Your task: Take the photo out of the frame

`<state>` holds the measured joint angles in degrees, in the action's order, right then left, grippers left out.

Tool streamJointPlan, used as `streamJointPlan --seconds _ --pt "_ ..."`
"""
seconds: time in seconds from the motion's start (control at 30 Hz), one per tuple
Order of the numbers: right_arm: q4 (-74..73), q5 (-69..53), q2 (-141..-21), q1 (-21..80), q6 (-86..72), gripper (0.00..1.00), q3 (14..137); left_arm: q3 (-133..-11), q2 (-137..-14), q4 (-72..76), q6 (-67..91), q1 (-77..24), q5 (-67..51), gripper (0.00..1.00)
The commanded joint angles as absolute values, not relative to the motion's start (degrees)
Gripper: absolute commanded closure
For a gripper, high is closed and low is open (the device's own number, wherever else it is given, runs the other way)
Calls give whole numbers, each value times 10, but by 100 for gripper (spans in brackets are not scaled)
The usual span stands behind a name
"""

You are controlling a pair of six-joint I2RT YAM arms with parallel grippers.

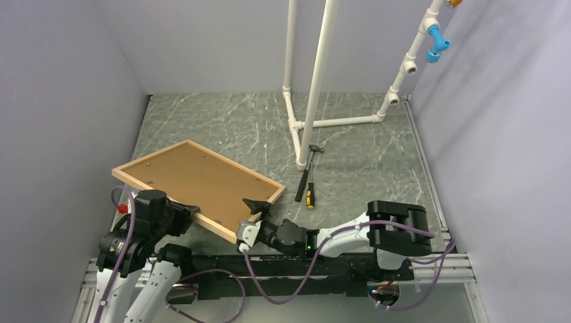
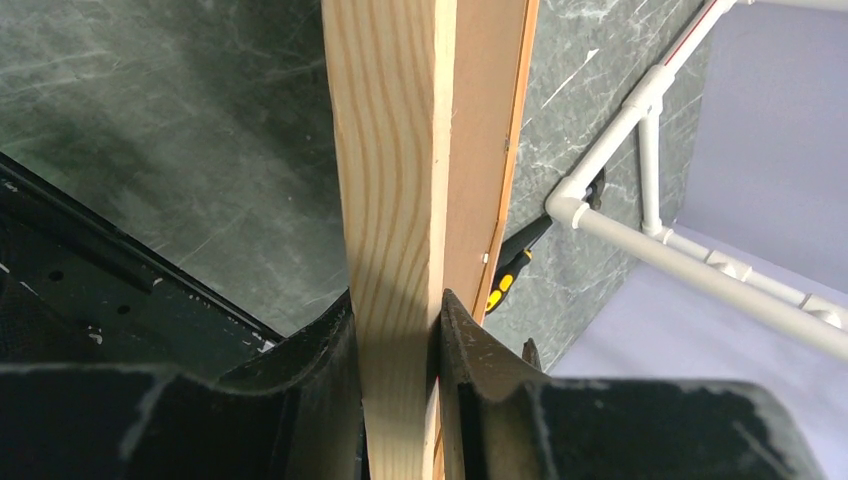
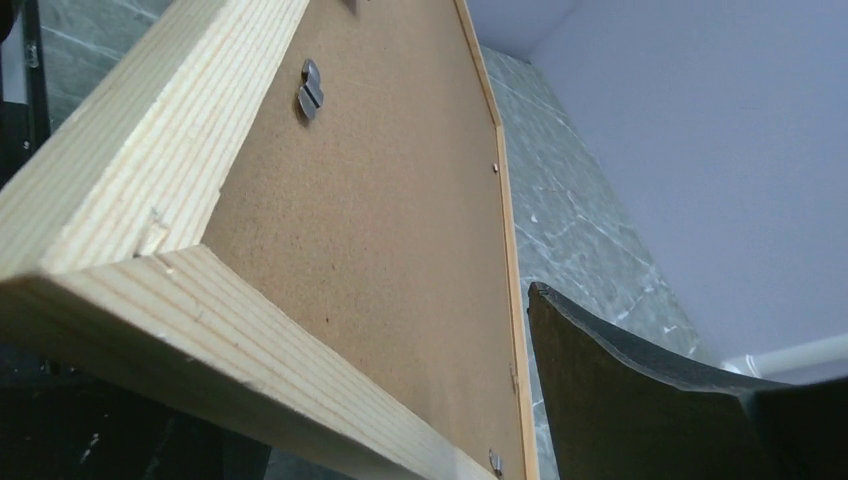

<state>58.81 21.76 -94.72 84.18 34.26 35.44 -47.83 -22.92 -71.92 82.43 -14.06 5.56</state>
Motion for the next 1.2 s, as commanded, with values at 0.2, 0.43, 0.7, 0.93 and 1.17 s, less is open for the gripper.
streamJointPlan --seconds 0.2,0.43,0.7,0.93,1.17 --pt "647 191 -962 835 346 37 389 -503 -226 -668 847 -141 12 100" --pt "660 193 -954 830 326 68 371 -530 -215 -650 811 -142 20 30" --pt "568 96 -892 802 255 85 360 -658 -224 -674 704 -141 74 4" --pt "496 25 -842 779 210 100 356 -749 -215 -721 671 -141 145 6" --pt "466 -49 -785 748 161 100 337 -784 -209 -754 657 -141 181 10"
